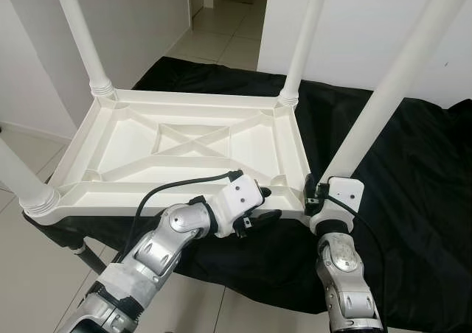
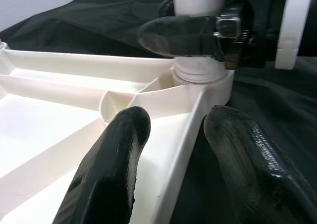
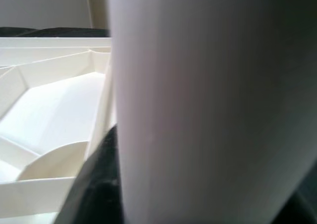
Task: Building children table
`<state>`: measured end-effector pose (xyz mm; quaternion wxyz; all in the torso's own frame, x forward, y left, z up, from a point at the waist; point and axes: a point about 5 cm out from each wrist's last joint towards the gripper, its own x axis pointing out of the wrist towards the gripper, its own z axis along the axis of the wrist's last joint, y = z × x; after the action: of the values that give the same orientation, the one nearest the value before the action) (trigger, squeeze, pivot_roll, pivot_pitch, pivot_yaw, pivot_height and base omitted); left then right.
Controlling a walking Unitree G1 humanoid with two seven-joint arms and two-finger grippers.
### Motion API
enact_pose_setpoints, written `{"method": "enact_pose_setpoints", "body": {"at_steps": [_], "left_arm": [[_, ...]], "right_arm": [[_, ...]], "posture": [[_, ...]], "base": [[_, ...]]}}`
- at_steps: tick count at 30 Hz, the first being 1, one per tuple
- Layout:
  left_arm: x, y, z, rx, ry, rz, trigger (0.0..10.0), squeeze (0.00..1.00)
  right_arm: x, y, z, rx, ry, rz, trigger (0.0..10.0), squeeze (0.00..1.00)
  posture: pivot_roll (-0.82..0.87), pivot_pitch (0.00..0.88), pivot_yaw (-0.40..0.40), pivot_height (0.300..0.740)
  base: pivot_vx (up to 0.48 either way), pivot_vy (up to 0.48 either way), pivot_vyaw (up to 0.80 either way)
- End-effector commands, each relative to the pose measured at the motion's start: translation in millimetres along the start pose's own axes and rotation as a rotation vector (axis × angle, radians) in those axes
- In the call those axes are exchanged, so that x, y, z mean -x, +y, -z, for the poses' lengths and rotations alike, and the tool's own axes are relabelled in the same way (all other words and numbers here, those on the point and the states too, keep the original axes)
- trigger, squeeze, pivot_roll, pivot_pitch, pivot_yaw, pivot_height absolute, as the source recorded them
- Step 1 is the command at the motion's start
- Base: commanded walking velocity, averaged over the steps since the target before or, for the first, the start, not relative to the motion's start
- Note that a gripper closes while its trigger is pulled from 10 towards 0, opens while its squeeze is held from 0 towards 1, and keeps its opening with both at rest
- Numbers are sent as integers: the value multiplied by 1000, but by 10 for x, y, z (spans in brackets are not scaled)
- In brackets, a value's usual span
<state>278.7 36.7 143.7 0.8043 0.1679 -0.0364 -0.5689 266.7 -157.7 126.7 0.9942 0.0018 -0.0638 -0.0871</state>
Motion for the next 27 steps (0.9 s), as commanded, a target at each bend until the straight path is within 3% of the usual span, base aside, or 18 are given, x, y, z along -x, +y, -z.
{"method": "enact_pose_setpoints", "body": {"at_steps": [1,5,11,12,21,24,25,27], "left_arm": [[15,0,5,-7,5,54,10000,0],[41,31,-46,-5,-8,51,10000,0],[51,8,-58,-4,-12,54,10000,0],[55,-5,-60,-4,-13,56,10000,0],[93,-19,-46,5,-4,50,10000,0],[97,-65,-87,-6,-14,67,10000,0],[79,-155,-115,-8,-25,98,10000,0],[72,-182,-121,-7,-28,107,10000,0]], "right_arm": [[7,-129,-15,1,-14,35,10000,1000],[10,-157,-36,-11,-37,2,10000,1000],[5,-115,-13,-59,-25,-168,10000,1000],[7,-134,-21,-63,-33,-204,10000,0],[-23,-274,-47,-49,-39,-341,10000,0],[-48,-341,-103,-35,-56,-430,10000,0],[-86,-385,-133,-3,-63,-521,10000,0],[-103,-393,-139,10,-64,-545,10000,0]], "posture": [[-32,62,-26,740],[-31,78,-16,740],[-27,94,-14,740],[-21,97,-18,740],[-10,115,-23,740],[-12,122,-16,740],[-17,123,-10,740],[-17,123,-10,740]], "base": [[0,0,0],[0,0,0],[0,0,0],[0,0,0],[0,0,0],[0,0,0],[0,0,0],[0,0,0]]}}
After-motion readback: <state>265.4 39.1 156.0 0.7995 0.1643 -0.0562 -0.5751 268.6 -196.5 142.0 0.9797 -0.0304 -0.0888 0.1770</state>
